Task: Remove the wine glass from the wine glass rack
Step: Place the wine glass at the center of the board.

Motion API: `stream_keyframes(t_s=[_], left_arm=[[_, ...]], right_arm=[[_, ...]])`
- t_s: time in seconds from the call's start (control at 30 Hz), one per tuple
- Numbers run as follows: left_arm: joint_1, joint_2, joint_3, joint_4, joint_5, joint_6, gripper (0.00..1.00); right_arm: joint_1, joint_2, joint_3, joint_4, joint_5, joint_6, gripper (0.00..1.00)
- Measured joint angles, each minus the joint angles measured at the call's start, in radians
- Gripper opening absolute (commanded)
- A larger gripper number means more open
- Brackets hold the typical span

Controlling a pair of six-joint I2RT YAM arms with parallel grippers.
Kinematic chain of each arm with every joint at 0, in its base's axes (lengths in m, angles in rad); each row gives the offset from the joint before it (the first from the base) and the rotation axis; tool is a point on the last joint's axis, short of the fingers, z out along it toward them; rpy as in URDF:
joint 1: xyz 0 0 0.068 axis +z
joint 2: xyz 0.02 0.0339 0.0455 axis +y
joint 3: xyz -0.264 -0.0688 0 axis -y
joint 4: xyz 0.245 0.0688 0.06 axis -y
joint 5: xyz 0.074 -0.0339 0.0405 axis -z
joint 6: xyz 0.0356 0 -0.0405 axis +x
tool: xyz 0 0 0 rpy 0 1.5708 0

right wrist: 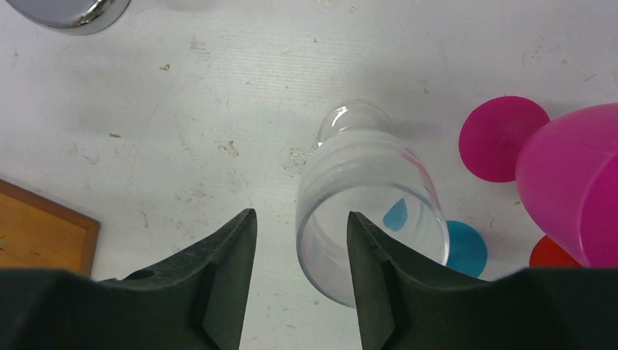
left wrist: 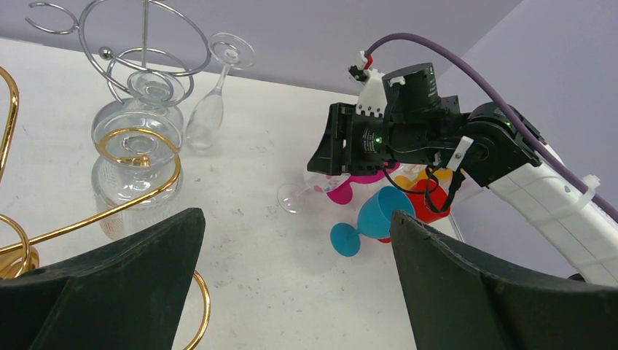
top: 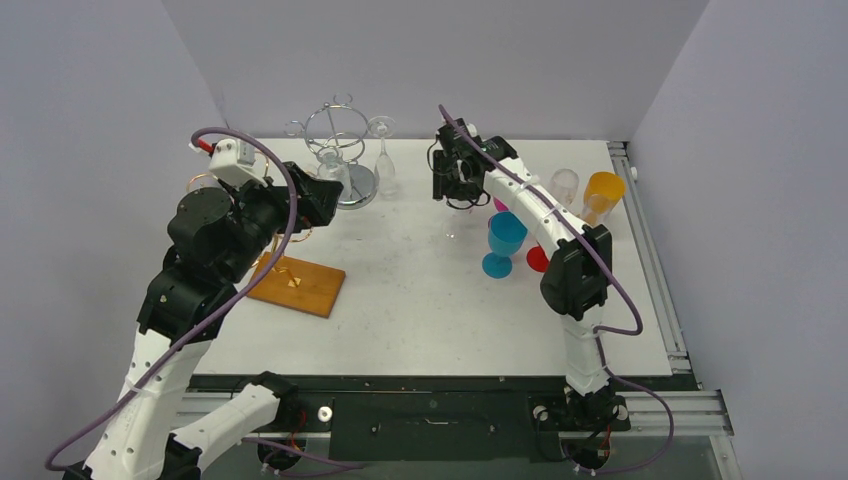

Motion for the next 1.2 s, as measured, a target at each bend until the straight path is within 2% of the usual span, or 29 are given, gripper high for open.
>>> stream_keyframes(t_s=[0.33,0.7,0.97,1.2], left_arm=[[0.000,0.038,0.000,-0.003,-0.014,0.001,0.96],[0.004,0.089,0.044,-0.089,-0.156,0.009,0.99],[0.067,0.127,0.087,-0.153,-0.211,0.006,0.80],[0.245,0.158,0.093,-0.159,-0.122,-0.034,0.68]], right_arm=[[0.000,-0.051,0.034,0.003,0.014,0.000,0.50],[0.000,-0.114,0.034,-0.023,0.024,-0.001,0.53],[0.000,-0.260,0.010,0.008,-0.002,0.013,0.54],[0.015,-0.447,-0.104,0.162,-0.113,0.105,0.54]])
